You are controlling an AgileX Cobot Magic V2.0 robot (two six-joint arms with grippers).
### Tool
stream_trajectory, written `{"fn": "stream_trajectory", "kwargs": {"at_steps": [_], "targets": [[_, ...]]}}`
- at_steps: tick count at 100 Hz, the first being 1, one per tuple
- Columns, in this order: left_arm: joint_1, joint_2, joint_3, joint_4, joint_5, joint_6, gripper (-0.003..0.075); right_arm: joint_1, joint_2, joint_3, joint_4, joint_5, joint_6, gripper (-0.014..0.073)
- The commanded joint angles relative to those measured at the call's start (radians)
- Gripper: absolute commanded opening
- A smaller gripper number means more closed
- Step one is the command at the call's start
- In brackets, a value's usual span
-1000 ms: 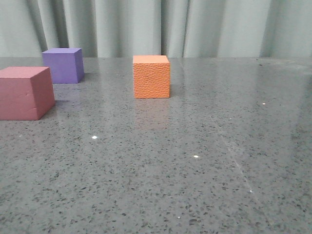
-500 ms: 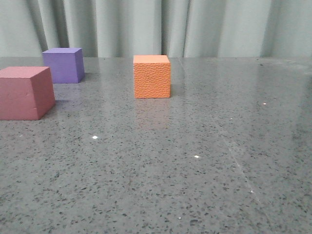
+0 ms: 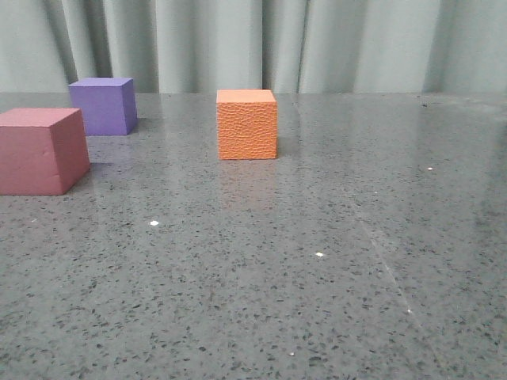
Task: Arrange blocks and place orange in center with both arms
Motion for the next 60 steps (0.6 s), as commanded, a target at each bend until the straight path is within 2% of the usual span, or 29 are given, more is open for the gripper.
{"fn": "stream_trajectory", "kwargs": {"at_steps": [1,28,41,60], "targets": [[0.002,-0.032,0.056,-0.007,-0.086,0.000,-0.0019,-0.007,-0.024,-0.015,0.002,-0.086,0.002,-0.0060],[0.002,-0.032,0.056,-0.009,-0.088,0.000,-0.0019,-0.007,-0.024,-0.015,0.002,-0.086,0.002,-0.0060],[0.002,-0.032,0.056,-0.017,-0.146,0.000,-0.0019,-0.007,-0.024,-0.015,0.002,-0.086,0.002,-0.0060],[0.002,-0.026,-0.012,-0.222,-0.146,0.000,-0.0019,-0.007,-0.024,-0.015,0.002,-0.086,0.002,-0.0060]]}}
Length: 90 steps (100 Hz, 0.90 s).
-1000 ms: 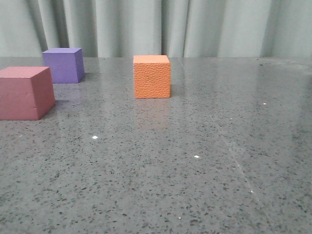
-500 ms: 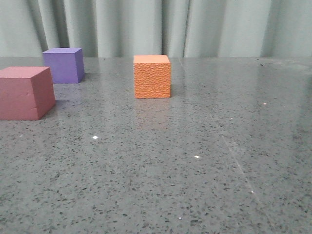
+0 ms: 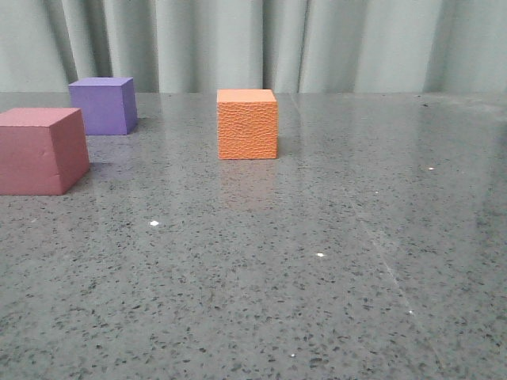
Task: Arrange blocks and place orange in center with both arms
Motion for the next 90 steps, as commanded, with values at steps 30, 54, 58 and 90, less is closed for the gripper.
{"fn": "stream_trajectory", "kwargs": {"at_steps": [30,54,58,90], "targets": [[0.002,0.176,-0.356,-0.103,0.265,0.000,-0.0019,-0.007,-0.024,-0.015,0.002,-0.084,0.000,-0.0060],[0.002,0.475,-0.687,-0.103,0.552,0.000,-0.0019,-0.007,-0.024,-0.015,0.002,-0.084,0.000,-0.0060],[0.002,0.525,-0.732,-0.099,0.580,0.000,-0.0019,-0.007,-0.024,-0.015,0.002,-0.084,0.000,-0.0060],[0.002,0.748,-0.848,-0.103,0.581,0.000,-0.0019,-0.007,-0.024,-0.015,0.002,-0.084,0.000,-0.0060]]}}
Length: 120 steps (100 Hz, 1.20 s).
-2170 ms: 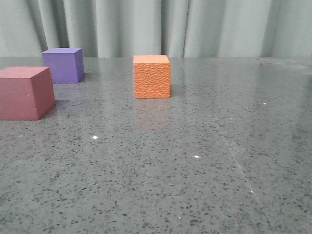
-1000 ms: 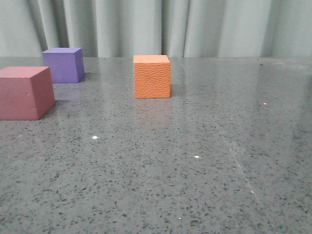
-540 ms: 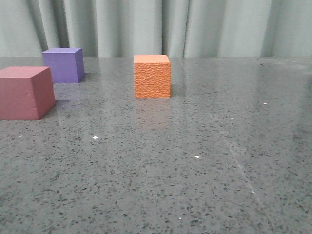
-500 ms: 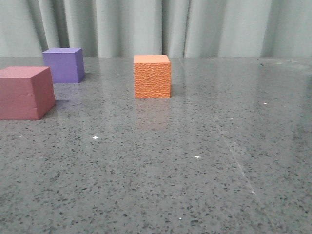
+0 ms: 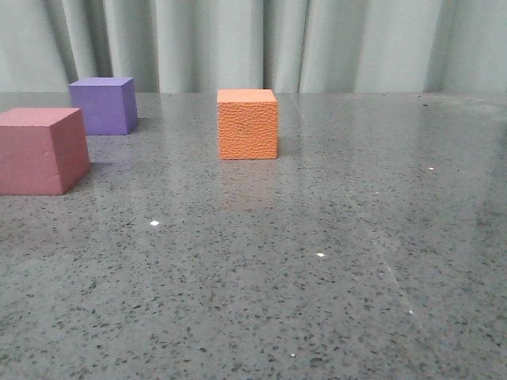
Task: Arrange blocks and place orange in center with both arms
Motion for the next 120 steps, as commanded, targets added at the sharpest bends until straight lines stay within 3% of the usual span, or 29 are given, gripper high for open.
{"fn": "stream_trajectory", "kwargs": {"at_steps": [1,22,29,36,42,43,47,50,51,60,72,88,120], "targets": [[0.002,0.043,-0.036,-0.011,-0.063,0.000,-0.0019,-0.007,-0.024,-0.015,0.002,-0.084,0.000,-0.0060],[0.002,0.090,-0.036,-0.015,-0.029,0.000,-0.0013,-0.007,-0.024,-0.015,0.002,-0.084,0.000,-0.0060],[0.002,0.090,-0.036,-0.018,-0.027,0.000,0.0037,-0.007,-0.024,-0.015,0.002,-0.084,0.000,-0.0060],[0.002,0.088,-0.036,-0.018,-0.034,0.000,0.0139,-0.007,-0.024,-0.015,0.002,-0.084,0.000,-0.0060],[0.002,0.086,-0.036,-0.018,-0.030,0.000,0.0303,-0.007,-0.024,-0.015,0.002,-0.084,0.000,-0.0060],[0.002,0.086,-0.036,-0.018,-0.030,0.000,0.0303,-0.007,-0.024,-0.015,0.002,-0.084,0.000,-0.0060],[0.002,0.086,-0.036,-0.018,-0.029,0.000,0.0440,-0.007,-0.024,-0.015,0.002,-0.084,0.000,-0.0060],[0.002,0.086,-0.036,-0.018,-0.029,0.000,0.0500,-0.007,-0.024,-0.015,0.002,-0.084,0.000,-0.0060],[0.002,0.086,-0.036,-0.018,-0.029,0.000,0.0558,-0.007,-0.024,-0.015,0.002,-0.084,0.000,-0.0060],[0.002,0.086,-0.036,-0.018,-0.027,0.000,0.0720,-0.007,-0.024,-0.015,0.002,-0.084,0.000,-0.0060],[0.002,0.086,-0.039,-0.020,0.005,0.004,0.0654,-0.007,-0.024,-0.015,0.002,-0.084,0.000,-0.0060],[-0.030,0.098,-0.098,-0.126,0.041,0.083,0.0641,-0.007,-0.024,-0.015,0.002,-0.084,0.000,-0.0060],[-0.264,0.306,-0.302,-0.133,-0.013,0.016,0.0629,-0.007,-0.024,-0.015,0.002,-0.084,0.000,-0.0060]]}}
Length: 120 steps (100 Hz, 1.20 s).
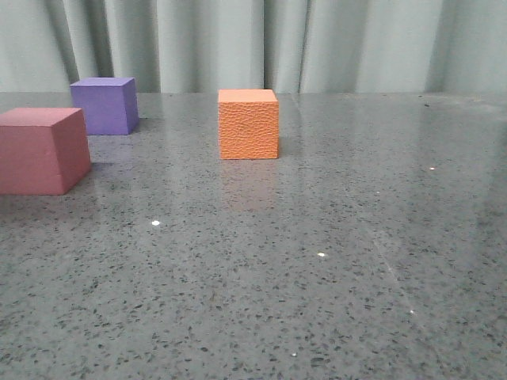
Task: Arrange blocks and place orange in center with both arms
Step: 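Move the open left gripper above the orange cube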
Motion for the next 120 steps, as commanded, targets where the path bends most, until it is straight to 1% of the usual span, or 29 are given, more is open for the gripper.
{"fn": "stream_trajectory", "kwargs": {"at_steps": [1,8,16,33,39,46,53,63,75,90,96,110,120], "targets": [[-0.072,0.078,-0.085,-0.014,-0.101,-0.040,0.0629,-0.007,-0.024,-0.015,0.002,-0.084,0.000,-0.0060],[-0.136,0.151,-0.130,0.027,-0.131,-0.095,0.0629,-0.007,-0.024,-0.015,0.002,-0.084,0.000,-0.0060],[-0.221,0.237,-0.179,0.117,-0.156,-0.205,0.0629,-0.007,-0.024,-0.015,0.002,-0.084,0.000,-0.0060],[-0.390,0.446,-0.316,0.447,-0.156,-0.512,0.0629,-0.007,-0.024,-0.015,0.002,-0.084,0.000,-0.0060],[-0.435,0.513,-0.369,0.542,-0.132,-0.618,0.0629,-0.007,-0.024,-0.015,0.002,-0.084,0.000,-0.0060],[-0.480,0.588,-0.437,0.649,-0.075,-0.700,0.0629,-0.007,-0.024,-0.015,0.002,-0.084,0.000,-0.0060],[-0.517,0.677,-0.527,0.731,0.023,-0.774,0.0629,-0.007,-0.024,-0.015,0.002,-0.084,0.000,-0.0060],[-0.554,0.775,-0.639,0.792,0.133,-0.803,0.0629,-0.007,-0.024,-0.015,0.002,-0.084,0.000,-0.0060],[-0.586,0.853,-0.740,0.800,0.193,-0.801,0.0629,-0.007,-0.024,-0.015,0.002,-0.084,0.000,-0.0060],[-0.608,0.873,-0.761,0.850,0.185,-0.801,0.0629,-0.007,-0.024,-0.015,0.002,-0.084,0.000,-0.0060],[-0.608,0.873,-0.761,0.850,0.167,-0.801,0.0629,-0.007,-0.024,-0.015,0.002,-0.084,0.000,-0.0060],[-0.608,0.873,-0.761,0.850,0.172,-0.803,0.0629,-0.007,-0.024,-0.015,0.002,-0.084,0.000,-0.0060],[-0.608,0.873,-0.761,0.847,0.175,-0.848,0.0629,-0.007,-0.024,-0.015,0.002,-0.084,0.000,-0.0060]]}}
